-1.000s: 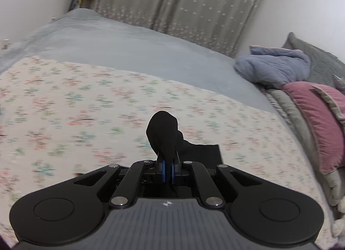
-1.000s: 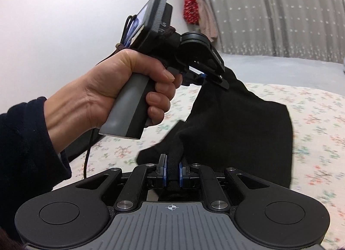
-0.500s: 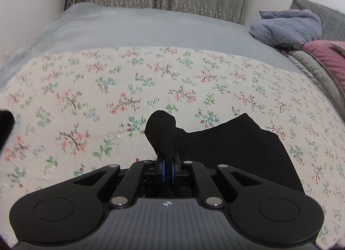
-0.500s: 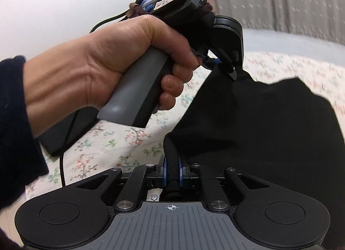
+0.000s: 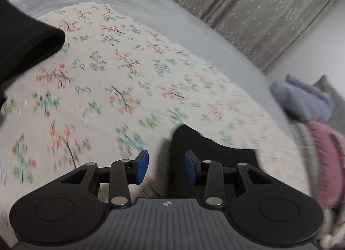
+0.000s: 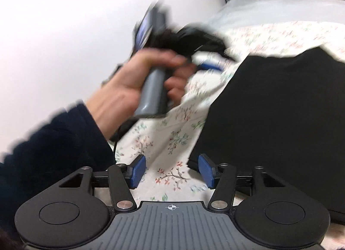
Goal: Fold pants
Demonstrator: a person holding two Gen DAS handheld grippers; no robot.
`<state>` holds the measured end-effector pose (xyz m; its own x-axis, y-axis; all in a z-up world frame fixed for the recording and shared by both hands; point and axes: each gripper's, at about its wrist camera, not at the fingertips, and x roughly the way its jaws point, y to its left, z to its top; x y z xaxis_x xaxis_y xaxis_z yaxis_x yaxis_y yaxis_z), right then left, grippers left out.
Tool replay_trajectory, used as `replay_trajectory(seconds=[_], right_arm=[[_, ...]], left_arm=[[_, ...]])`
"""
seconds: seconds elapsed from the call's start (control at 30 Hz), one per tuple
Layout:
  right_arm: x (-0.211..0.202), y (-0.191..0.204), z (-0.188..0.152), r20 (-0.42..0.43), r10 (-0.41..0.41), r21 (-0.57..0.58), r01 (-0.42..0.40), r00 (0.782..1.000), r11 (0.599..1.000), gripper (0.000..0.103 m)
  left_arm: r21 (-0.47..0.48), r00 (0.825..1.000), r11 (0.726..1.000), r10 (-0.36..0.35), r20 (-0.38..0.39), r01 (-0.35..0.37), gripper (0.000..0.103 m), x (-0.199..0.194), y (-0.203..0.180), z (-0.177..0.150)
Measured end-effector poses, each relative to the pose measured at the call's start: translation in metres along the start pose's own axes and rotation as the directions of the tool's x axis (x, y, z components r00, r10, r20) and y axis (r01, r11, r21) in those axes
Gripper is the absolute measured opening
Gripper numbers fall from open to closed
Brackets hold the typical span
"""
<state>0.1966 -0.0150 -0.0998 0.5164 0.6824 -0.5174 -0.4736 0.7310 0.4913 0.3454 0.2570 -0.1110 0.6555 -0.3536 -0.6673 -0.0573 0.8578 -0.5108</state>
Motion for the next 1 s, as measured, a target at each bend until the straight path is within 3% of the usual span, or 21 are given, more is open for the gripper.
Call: replay_trajectory(seconds=[0.13, 0.2, 0.33, 0.43, 0.53, 0.57, 0.7, 0.83, 0.9, 1.0], right_arm=[[-0.068, -0.025, 0.019, 0.074, -0.073, 0.025, 0.071, 0.995, 0.997, 0.059], [-0.096, -0.035, 0.027, 0.103, -0.107, 0.034, 0.104, 0.989, 0.994, 0.061], [-0.114, -0.063, 0.032, 0.114, -0.127, 0.064, 0.120, 0.985, 0.991, 0.061], [-0.092, -0.090, 0.028, 0.074, -0.165, 0.063, 0.160, 0.984, 0.985, 0.061], [-0.064, -0.117, 0.023, 0.034, -0.158, 0.080, 0.155, 0.987, 0.985, 0.048], [-0.058, -0.123, 0.018, 0.030, -0.161, 0.085, 0.158, 0.986, 0.984, 0.041], [-0.033, -0.132, 0.002, 0.032, -0.201, 0.046, 0.199, 0.979, 0.979, 0.035], [-0.016, -0.147, -0.005, 0.017, -0.248, 0.035, 0.247, 0.969, 0.968, 0.020], [-0.014, -0.152, -0.004, 0.024, -0.260, 0.048, 0.258, 0.965, 0.965, 0.009], [-0.013, -0.155, 0.000, 0.011, -0.259, 0.050, 0.258, 0.966, 0.965, 0.008]], left_arm=[[0.112, 0.999, 0.993, 0.028, 0.017, -0.029, 0.043, -0.039, -0.046, -0.021], [0.097, 1.000, 0.995, 0.009, 0.012, -0.011, 0.043, -0.050, -0.063, -0.032], [0.072, 0.994, 0.991, 0.110, 0.016, -0.111, 0.043, -0.050, -0.075, -0.053], [-0.001, 0.998, 0.998, 0.065, -0.024, -0.065, 0.042, -0.038, -0.067, -0.065], [-0.034, 0.994, 0.993, 0.109, -0.007, -0.109, 0.035, -0.023, -0.054, -0.074], [-0.025, 0.989, 0.989, 0.146, 0.012, -0.146, 0.034, -0.020, -0.050, -0.076], [0.078, 0.973, 0.972, 0.216, 0.086, -0.223, 0.033, -0.012, -0.047, -0.071], [0.099, 0.984, 0.979, 0.177, 0.030, -0.179, 0.033, 0.005, -0.047, -0.069], [0.101, 0.982, 0.976, 0.191, 0.006, -0.191, 0.033, 0.018, -0.046, -0.071], [0.105, 0.977, 0.972, 0.211, 0.010, -0.211, 0.033, 0.025, -0.043, -0.073]])
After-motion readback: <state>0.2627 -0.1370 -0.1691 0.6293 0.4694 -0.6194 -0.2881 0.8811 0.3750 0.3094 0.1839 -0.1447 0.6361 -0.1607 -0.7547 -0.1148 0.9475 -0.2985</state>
